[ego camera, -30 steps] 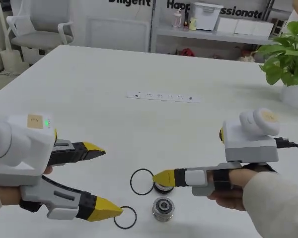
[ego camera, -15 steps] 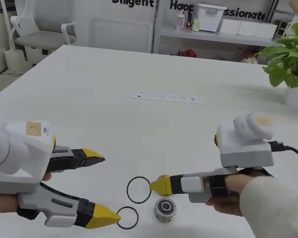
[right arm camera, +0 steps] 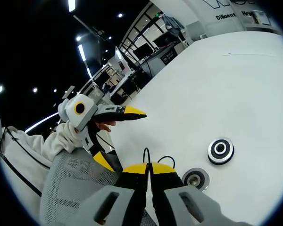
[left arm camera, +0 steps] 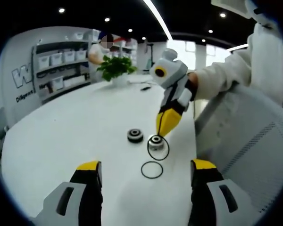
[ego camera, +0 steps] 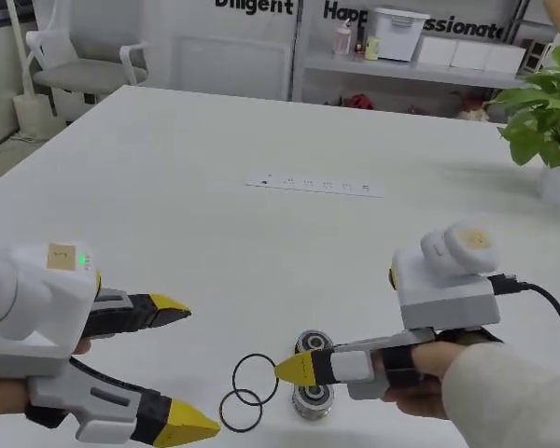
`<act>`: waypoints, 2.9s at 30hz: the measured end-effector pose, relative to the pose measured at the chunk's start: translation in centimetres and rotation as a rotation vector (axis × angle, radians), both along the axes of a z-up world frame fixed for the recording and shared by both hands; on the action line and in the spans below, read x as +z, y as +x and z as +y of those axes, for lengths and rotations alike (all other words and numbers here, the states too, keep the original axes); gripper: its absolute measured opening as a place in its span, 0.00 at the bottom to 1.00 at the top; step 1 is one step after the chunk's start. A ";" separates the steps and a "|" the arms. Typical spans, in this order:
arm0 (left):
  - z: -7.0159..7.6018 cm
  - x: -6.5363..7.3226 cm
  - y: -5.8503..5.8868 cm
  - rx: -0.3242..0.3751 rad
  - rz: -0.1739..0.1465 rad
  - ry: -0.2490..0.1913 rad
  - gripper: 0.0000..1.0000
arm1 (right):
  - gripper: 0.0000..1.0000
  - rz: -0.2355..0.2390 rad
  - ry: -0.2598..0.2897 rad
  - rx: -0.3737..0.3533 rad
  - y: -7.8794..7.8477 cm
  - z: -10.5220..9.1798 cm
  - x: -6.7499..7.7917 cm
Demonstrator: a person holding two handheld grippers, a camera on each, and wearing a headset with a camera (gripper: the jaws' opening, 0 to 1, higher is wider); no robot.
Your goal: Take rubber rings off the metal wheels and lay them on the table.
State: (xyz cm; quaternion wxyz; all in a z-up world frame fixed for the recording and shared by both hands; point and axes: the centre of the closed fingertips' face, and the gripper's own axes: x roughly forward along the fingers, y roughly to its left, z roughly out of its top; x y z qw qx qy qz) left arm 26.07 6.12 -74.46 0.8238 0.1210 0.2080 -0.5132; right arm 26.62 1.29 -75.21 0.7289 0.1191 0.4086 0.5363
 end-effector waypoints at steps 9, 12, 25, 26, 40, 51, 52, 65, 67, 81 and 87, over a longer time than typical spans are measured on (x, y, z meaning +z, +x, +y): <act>-0.1 -0.1 -0.2 -0.009 0.001 0.008 0.78 | 0.00 0.021 -0.027 -0.003 -0.3 0.0 -1.0; -0.1 -0.2 -0.2 -0.009 0.002 0.011 0.78 | 0.00 0.022 -0.031 -0.004 -0.3 0.0 -1.3; -0.1 -0.5 -0.3 -0.017 0.008 0.026 0.77 | 0.00 0.040 -0.050 -0.025 -0.2 0.3 -2.5; -0.1 -0.5 -0.3 -0.017 0.008 0.026 0.77 | 0.00 0.041 -0.052 -0.024 -0.2 0.3 -2.5; 0.0 -0.9 -0.4 -0.018 0.020 0.036 0.76 | 0.00 -0.027 -0.130 -0.025 0.3 -0.2 -4.0; 0.0 -1.0 -0.4 -0.018 0.024 0.036 0.76 | 0.00 -0.050 -0.144 -0.017 0.4 -0.3 -4.3; 0.0 -1.0 -0.4 -0.018 0.023 0.036 0.76 | 0.00 -0.053 -0.143 -0.017 0.4 -0.3 -4.2; 0.1 -1.0 -0.5 -0.017 0.023 0.038 0.75 | 0.01 -0.113 -0.147 -0.003 0.8 -0.2 -4.0; 0.1 -1.0 -0.5 -0.017 0.024 0.039 0.75 | 0.03 -0.113 -0.148 -0.011 1.0 -0.3 -4.0; 0.1 -1.0 -0.5 -0.017 0.025 0.042 0.75 | 0.05 -0.125 -0.142 -0.046 1.8 -0.7 -3.5; 0.1 -1.1 -0.5 -0.017 0.025 0.043 0.75 | 0.06 -0.131 -0.123 -0.077 2.6 -1.0 -2.9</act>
